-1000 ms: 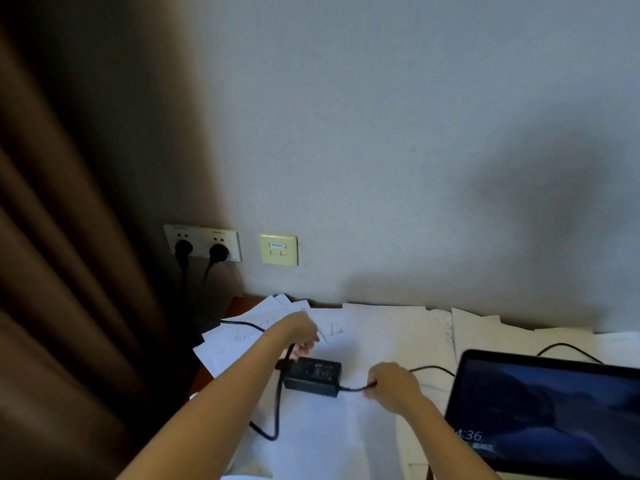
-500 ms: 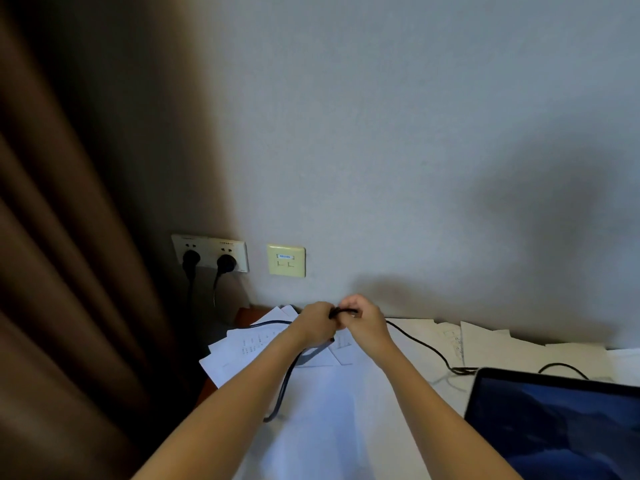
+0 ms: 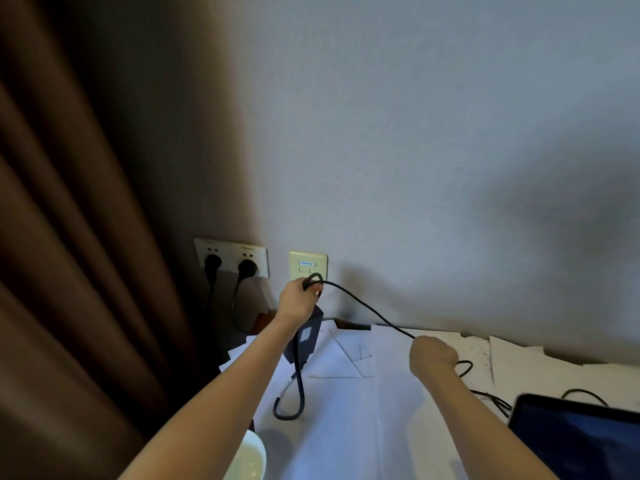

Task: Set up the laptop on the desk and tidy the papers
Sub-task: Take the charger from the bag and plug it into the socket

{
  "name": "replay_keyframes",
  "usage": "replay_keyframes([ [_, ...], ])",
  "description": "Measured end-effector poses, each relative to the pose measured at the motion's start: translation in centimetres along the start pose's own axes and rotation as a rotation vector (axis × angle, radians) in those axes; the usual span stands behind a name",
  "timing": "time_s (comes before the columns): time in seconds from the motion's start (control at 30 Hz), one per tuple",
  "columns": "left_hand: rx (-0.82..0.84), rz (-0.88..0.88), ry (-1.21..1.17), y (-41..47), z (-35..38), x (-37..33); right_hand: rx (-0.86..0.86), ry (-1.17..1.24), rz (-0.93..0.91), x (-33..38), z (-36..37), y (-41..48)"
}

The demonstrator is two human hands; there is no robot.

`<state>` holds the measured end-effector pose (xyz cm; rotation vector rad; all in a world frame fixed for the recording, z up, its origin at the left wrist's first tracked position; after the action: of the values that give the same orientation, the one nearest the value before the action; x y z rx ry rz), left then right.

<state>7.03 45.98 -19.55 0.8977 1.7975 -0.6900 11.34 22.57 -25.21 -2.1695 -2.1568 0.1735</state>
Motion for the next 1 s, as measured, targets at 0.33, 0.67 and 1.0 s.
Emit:
replay_keyframes([
  [0.33, 0.020, -0.020, -0.135, 0.6, 0.3, 0.0, 0.103, 1.108, -0.068, 8.4, -5.0, 0.6],
  [0.67, 0.154, 0.072, -0.167, 0.0, 1.4, -0.4, 0.372, 1.753, -0.132, 14.5, -11.9, -1.2],
  [1.0, -0.034, -0.041, -0.255, 2.0, -1.2, 0.4, -0.041, 1.316, -0.110, 10.0, -5.5, -0.2],
])
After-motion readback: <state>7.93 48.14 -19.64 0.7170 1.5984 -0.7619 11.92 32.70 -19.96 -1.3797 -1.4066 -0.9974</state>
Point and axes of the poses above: each hand's wrist, its own y-axis towards the middle knuckle, its own z-axis out of the palm, x = y × z, the point moved 5 cm from there along y, towards the middle knuckle, and after that the axes turned 9 degrees about -x, right-handed, at the moved point
